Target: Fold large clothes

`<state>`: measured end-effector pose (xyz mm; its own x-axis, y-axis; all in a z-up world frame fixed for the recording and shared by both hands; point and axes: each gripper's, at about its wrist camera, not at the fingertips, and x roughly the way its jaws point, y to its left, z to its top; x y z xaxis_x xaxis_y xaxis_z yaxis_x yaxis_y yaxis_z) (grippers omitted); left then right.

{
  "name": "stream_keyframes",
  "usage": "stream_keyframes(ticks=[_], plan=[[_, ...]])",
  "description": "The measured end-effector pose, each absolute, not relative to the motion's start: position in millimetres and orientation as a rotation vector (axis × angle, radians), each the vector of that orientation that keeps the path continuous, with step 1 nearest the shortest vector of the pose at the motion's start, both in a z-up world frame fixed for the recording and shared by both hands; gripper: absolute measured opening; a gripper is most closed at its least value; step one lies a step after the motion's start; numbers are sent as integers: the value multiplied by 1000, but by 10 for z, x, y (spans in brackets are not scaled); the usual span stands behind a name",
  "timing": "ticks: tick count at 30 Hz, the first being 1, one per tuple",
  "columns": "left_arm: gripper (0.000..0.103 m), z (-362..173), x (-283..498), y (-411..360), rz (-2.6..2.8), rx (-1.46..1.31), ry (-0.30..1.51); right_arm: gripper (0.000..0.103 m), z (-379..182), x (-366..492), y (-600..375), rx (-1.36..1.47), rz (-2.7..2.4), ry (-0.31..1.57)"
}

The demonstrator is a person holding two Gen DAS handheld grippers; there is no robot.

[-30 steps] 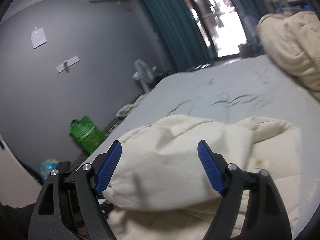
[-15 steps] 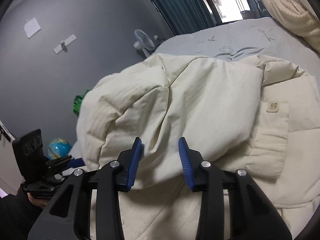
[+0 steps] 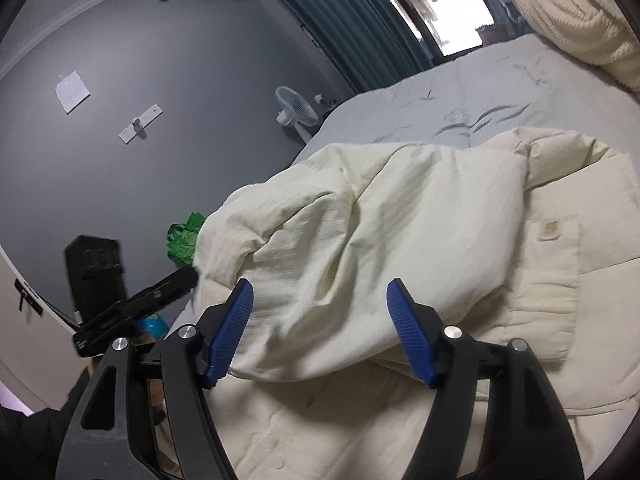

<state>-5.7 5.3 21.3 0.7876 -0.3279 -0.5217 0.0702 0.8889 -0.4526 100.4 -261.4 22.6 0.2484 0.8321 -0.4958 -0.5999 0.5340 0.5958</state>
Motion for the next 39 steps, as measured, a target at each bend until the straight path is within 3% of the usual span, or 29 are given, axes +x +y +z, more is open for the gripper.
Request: stream_keyframes(ticks=[1, 2, 3, 5, 13, 21, 29, 33, 39], plan=[[49, 180, -22, 30, -237, -429, 648, 67, 195, 1020, -2560, 309, 1000, 897], [38, 117, 25, -7, -252, -425, 683, 57, 169, 1030, -2516, 313, 1009, 915], [31, 76, 49, -22, -258, -424, 705, 29, 146, 1034, -2477, 318, 1025, 932], [25, -26, 66, -83, -270, -418, 757, 4, 126, 994, -2449, 295, 1010, 912], [21, -85, -66, -332, -336, -337, 807, 1, 389, 713, -2875, 230, 1003, 743], [22, -597, -4, -565, -312, -265, 1046, 1, -137, 609, -2612, -90, 891, 929], [23, -609, -13, -562, -298, -275, 1045, 2, -107, 655, -2661, 16, 926, 923], [24, -585, 36, -531, -284, -300, 1024, 9, -86, 710, -2724, 89, 921, 914], [25, -664, 142, -534, -272, -294, 1033, 11, -393, 945, -2693, 82, 835, 1036]])
